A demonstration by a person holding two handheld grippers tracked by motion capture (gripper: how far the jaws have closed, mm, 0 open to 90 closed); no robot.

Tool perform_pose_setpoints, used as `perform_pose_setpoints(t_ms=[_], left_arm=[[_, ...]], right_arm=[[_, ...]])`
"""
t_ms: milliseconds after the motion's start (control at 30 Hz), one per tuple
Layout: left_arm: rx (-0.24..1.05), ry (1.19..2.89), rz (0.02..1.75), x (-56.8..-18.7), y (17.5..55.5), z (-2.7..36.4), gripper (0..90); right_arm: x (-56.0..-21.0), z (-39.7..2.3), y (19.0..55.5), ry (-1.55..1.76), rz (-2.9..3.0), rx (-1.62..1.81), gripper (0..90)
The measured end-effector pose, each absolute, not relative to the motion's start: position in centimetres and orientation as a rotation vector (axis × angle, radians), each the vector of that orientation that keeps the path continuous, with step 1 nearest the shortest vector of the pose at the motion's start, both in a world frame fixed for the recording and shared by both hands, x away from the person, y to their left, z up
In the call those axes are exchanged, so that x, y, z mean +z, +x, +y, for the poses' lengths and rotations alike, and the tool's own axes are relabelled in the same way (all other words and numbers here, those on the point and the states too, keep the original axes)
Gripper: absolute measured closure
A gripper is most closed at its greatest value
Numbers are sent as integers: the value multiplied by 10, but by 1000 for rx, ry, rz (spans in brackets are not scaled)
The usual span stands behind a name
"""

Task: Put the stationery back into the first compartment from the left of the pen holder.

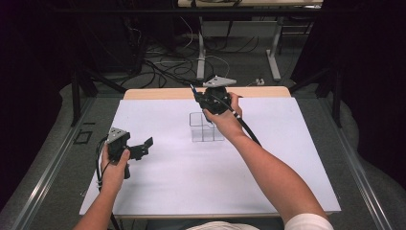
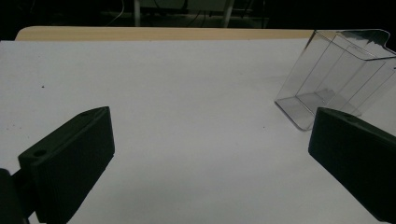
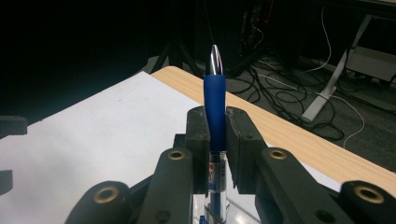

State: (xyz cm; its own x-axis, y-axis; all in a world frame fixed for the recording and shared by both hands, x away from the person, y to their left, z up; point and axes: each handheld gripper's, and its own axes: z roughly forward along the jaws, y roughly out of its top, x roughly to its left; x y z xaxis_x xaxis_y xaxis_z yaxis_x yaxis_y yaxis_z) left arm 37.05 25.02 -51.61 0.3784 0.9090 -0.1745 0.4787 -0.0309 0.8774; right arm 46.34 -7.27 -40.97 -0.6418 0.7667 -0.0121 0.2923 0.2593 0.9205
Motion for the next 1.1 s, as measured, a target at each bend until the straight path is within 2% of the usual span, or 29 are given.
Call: perform_pose_setpoints(t_ms=[1100], left_arm=[[549, 1658, 1244, -516, 370, 251, 4]], right_arm=[[-437, -34, 485, 994, 2068, 1349, 799]])
